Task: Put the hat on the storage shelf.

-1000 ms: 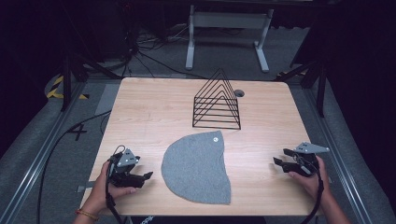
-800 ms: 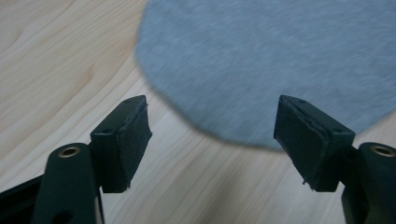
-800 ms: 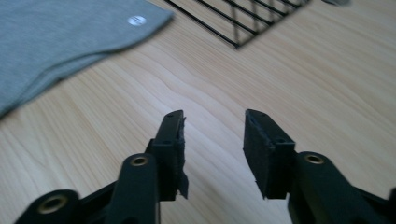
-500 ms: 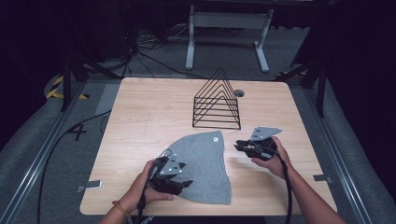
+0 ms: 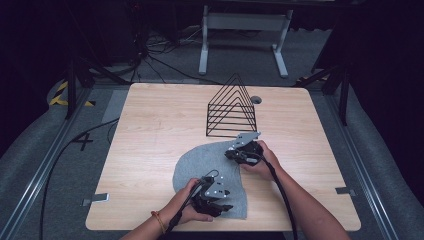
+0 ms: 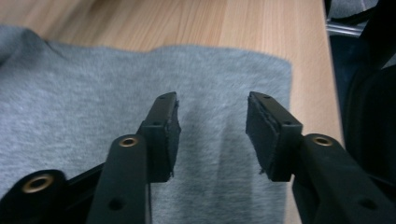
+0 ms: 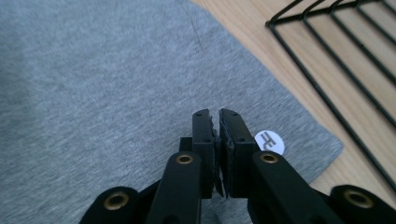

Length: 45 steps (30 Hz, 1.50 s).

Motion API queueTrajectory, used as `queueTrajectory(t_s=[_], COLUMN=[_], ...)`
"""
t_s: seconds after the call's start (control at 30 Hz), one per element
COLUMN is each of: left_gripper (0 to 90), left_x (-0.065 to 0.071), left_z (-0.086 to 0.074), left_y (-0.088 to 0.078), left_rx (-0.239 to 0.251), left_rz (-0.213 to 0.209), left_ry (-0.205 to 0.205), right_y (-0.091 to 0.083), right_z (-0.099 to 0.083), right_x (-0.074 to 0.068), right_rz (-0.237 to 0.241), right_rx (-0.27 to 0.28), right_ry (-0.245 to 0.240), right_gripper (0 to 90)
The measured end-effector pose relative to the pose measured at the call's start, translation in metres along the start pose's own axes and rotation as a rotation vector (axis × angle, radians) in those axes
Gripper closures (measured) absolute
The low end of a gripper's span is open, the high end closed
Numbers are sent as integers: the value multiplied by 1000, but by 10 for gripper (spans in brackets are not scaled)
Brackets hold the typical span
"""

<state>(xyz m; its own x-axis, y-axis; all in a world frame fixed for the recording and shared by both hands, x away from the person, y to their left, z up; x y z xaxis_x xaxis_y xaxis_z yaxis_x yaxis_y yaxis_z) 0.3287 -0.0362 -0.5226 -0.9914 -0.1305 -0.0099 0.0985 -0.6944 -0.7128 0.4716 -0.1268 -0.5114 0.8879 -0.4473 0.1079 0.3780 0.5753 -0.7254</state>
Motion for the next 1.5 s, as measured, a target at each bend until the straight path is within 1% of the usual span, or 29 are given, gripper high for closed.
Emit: queueTrajectory(t_s=[0.03, 0.07, 0.1, 0.17, 0.2, 0.23, 0.33, 0.37, 0.4, 0.43, 0.47, 0.5, 0.53, 0.57, 0.6, 0.63, 0.7, 0.77, 0.83, 0.87, 0.9, 0.97, 1.03, 1.17, 1.33, 1.37, 1.43, 1.47, 1.5], left_gripper=[562, 571, 579, 593, 593, 592, 579, 579, 581, 584, 590, 597, 598, 598, 603, 604, 604, 604, 604, 604, 604, 604, 605, 607, 608, 607, 602, 602, 538], left_x=[-1, -1, -3, -4, -3, -3, -1, -2, -4, -4, -6, -8, -11, -14, -16, -20, -26, -33, -41, -45, -50, -58, -62, -72, -83, -85, -87, -88, -92], left_z=[-2, -3, -5, -9, -12, -15, -25, -30, -33, -36, -37, -40, -42, -44, -45, -47, -48, -51, -53, -53, -55, -55, -55, -52, -45, -44, -42, -41, -40], left_y=[1, 0, -2, -6, -9, -12, -22, -26, -29, -32, -34, -37, -38, -40, -41, -43, -45, -48, -50, -50, -51, -52, -52, -49, -42, -41, -39, -39, -40], left_rx=[3, 14, 5, 4, -9, -3, -8, -12, -11, -14, -11, -17, -21, -21, -27, -39, -43, -55, -59, -53, -57, -53, -51, -49, -41, -40, -43, -53, -68], left_rz=[-2, -13, -18, -8, -19, -14, -16, -8, -3, -6, 0, 11, 18, 28, 40, 58, 65, 98, 115, 137, 148, 163, 166, 178, 186, 184, 185, 190, 221], left_ry=[3, -14, -7, -15, -21, -26, -47, -69, -70, -85, -90, -102, -97, -103, -95, -106, -127, -141, -152, -168, -178, -192, -211, -214, -207, -213, -217, -212, -206], right_y=[2, 2, 2, 0, -1, -3, -11, -15, -20, -25, -29, -33, -38, -41, -46, -49, -56, -61, -65, -67, -68, -71, -72, -73, -76, -76, -76, -77, -78], right_z=[-2, -3, -3, -5, -7, -9, -17, -20, -25, -29, -32, -35, -40, -43, -47, -50, -55, -59, -62, -64, -65, -66, -67, -67, -69, -70, -70, -70, -70], right_x=[0, -1, -1, 0, -1, -1, -6, -8, -11, -14, -16, -19, -22, -24, -29, -31, -38, -46, -54, -58, -63, -72, -80, -90, -99, -99, -100, -101, -100], right_rz=[-2, 4, 7, 3, 8, 10, 21, 22, 23, 20, 15, 14, 14, 13, 15, 12, 11, 17, 20, 18, 23, 35, 48, 62, 87, 86, 83, 87, 62], right_rx=[-17, -13, -14, -24, -24, -26, -26, -32, -43, -53, -64, -71, -85, -92, -99, -104, -113, -125, -132, -133, -130, -131, -128, -125, -116, -111, -111, -107, -109], right_ry=[-3, -6, -5, -4, 8, 11, 25, 32, 39, 36, 38, 42, 45, 44, 60, 61, 66, 73, 74, 74, 83, 82, 93, 90, 115, 118, 118, 117, 90], right_gripper=[844, 845, 847, 856, 860, 861, 866, 866, 866, 865, 866, 865, 865, 865, 865, 865, 866, 865, 866, 867, 869, 869, 870, 870, 865, 863, 854, 800, 673])
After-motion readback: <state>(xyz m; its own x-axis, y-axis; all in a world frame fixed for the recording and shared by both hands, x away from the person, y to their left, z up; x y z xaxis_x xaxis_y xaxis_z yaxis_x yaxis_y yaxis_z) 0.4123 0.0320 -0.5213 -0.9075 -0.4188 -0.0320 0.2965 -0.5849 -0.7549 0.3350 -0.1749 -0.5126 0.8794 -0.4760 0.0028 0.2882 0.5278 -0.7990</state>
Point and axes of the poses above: each handheld gripper's, and its own axes: y roughly forward along the jaws, z roughly out of its top, x roughly to its right, the point moved 8 cm from there along y, roughly forward along the jaws, and after that the axes turned 1 degree about y, right-handed, at the moved point
